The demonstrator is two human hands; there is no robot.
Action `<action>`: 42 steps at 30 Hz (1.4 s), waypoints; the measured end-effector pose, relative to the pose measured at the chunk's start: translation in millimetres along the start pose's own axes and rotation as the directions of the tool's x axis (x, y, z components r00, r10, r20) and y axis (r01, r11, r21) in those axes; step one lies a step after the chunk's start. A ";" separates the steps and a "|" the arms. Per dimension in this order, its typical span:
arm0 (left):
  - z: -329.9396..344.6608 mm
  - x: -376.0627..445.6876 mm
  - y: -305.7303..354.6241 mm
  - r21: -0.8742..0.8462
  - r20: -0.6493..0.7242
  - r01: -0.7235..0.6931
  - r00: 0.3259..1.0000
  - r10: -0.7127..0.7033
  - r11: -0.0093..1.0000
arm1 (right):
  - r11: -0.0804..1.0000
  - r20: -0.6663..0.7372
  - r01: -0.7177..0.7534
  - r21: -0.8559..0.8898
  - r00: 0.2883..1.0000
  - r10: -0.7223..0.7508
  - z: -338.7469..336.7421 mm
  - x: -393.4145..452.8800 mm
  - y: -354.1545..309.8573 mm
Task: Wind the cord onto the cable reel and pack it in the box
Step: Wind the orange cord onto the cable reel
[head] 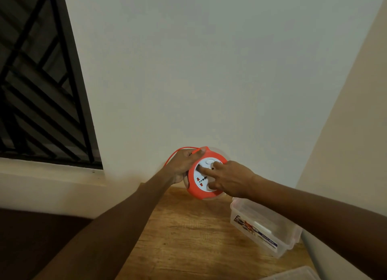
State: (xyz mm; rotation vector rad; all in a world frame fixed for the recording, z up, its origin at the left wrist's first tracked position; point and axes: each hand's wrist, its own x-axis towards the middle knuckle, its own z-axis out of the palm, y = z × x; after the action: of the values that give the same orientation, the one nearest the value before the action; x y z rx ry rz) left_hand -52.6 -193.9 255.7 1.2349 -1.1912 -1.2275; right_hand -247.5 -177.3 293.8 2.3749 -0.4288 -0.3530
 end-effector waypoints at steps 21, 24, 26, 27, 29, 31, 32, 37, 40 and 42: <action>0.4 5.9 -1.3 0.089 -0.097 -0.109 0.988 0.118 0.990 | 0.209 0.372 -0.553 0.806 0.749 0.548 -10.0 21.5 -21.4; 2.8 4.9 -2.6 0.064 -0.106 -0.109 0.988 0.116 0.992 | 0.251 0.418 -0.590 0.767 0.757 0.503 -13.2 18.9 -27.7; 2.1 4.9 -3.6 0.038 -0.123 -0.095 0.987 0.099 0.995 | 0.574 0.280 -0.592 0.566 0.793 0.541 -12.5 11.6 -28.2; 0.5 4.8 -4.1 0.031 -0.126 -0.089 0.988 0.092 0.996 | 0.733 0.162 -0.527 0.430 0.843 0.512 -11.3 6.9 -25.8; -2.8 4.0 -4.5 0.044 -0.117 -0.084 0.989 0.089 0.995 | 0.926 -0.035 -0.295 0.234 0.950 0.312 -9.6 -1.5 -17.3; -3.9 2.0 -5.4 0.065 -0.112 -0.085 0.989 0.092 0.994 | 0.986 -0.058 -0.094 0.141 0.993 0.103 -6.8 -5.0 -11.6; -3.4 0.7 -4.8 0.069 -0.110 -0.083 0.990 0.090 0.994 | 0.992 -0.046 -0.049 0.115 0.997 0.054 -4.6 -4.9 -10.2; -4.7 -0.7 0.2 0.104 -0.075 -0.105 0.991 0.113 0.989 | 0.997 -0.010 -0.035 0.061 0.999 0.036 -4.2 -1.9 -10.8; -9.0 -2.8 5.2 0.089 -0.071 -0.114 0.990 0.121 0.989 | 0.994 -0.018 -0.087 0.066 0.996 0.088 -13.2 1.7 -14.6; -11.7 -5.3 6.6 0.077 -0.056 -0.111 0.992 0.115 0.991 | 0.988 -0.017 -0.133 0.075 0.991 0.134 -17.3 3.5 -16.8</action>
State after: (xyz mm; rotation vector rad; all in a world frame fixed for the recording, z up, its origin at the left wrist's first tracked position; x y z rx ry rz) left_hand -40.9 -188.7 262.4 1.2325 -1.2538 -1.0643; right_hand -234.5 -156.6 294.6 2.4041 -0.5965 -0.2525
